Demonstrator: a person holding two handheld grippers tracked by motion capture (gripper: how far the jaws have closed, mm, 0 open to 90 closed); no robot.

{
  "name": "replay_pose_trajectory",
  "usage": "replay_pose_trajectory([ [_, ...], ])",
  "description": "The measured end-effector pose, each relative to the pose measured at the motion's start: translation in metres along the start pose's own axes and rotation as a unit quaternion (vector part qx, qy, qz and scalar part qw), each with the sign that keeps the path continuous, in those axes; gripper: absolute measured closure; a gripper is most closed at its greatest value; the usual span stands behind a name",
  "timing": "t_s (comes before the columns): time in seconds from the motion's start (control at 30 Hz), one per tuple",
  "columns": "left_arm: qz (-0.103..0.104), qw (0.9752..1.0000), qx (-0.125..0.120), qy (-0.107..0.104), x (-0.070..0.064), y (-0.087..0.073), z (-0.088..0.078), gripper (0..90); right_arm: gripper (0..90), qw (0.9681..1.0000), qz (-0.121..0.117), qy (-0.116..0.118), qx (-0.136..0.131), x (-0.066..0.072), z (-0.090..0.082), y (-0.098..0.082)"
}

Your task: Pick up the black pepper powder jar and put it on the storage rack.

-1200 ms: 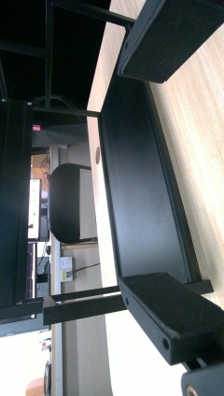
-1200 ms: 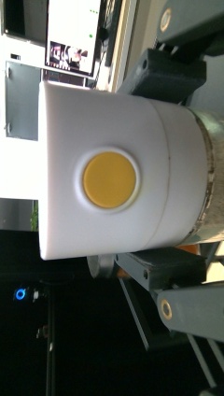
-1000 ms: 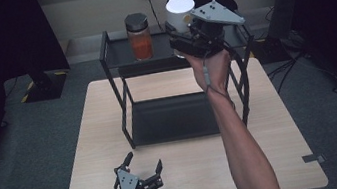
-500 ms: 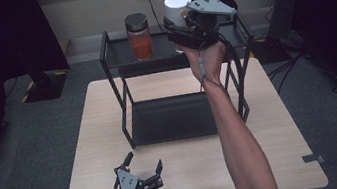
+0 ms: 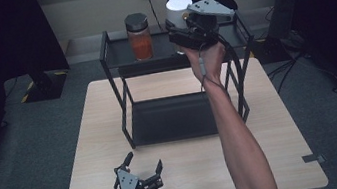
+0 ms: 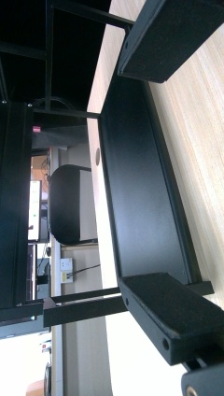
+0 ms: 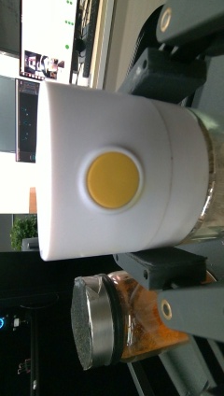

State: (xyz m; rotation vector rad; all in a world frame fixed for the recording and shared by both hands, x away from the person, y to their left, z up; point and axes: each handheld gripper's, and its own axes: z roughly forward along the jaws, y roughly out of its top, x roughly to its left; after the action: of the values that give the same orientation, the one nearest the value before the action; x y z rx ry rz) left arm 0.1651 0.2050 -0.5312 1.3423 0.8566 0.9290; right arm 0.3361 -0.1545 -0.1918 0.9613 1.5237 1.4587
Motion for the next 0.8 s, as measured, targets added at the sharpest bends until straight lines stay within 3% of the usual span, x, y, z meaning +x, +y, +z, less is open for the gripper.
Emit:
replay_pose_trajectory([
  [0.1,0.0,1.0,0.0,0.0,0.0,0.0,0.0,1.1,30.3,1.0,0.007,0.003,0.004,-0.002,0.001,0.001],
  [0.17,0.0,1.0,0.0,0.0,0.0,0.0,0.0,1.1,30.3,0.9997,0.009,0.005,0.022,-0.004,0.004,0.006],
  [0.37,0.0,1.0,0.0,-0.001,0.0,0.0,0.0,1.0,30.3,0.9998,0.015,0.0,-0.016,-0.005,0.002,-0.015],
  [0.53,0.001,1.0,0.0,0.0,0.0,0.0,0.0,1.0,30.3,0.9999,0.014,0.003,0.006,-0.006,0.006,-0.004],
  [0.8,0.001,1.0,0.0,0.0,0.0,0.0,0.0,1.0,30.2,0.9996,0.017,0.01,0.021,-0.01,0.012,0.003],
])
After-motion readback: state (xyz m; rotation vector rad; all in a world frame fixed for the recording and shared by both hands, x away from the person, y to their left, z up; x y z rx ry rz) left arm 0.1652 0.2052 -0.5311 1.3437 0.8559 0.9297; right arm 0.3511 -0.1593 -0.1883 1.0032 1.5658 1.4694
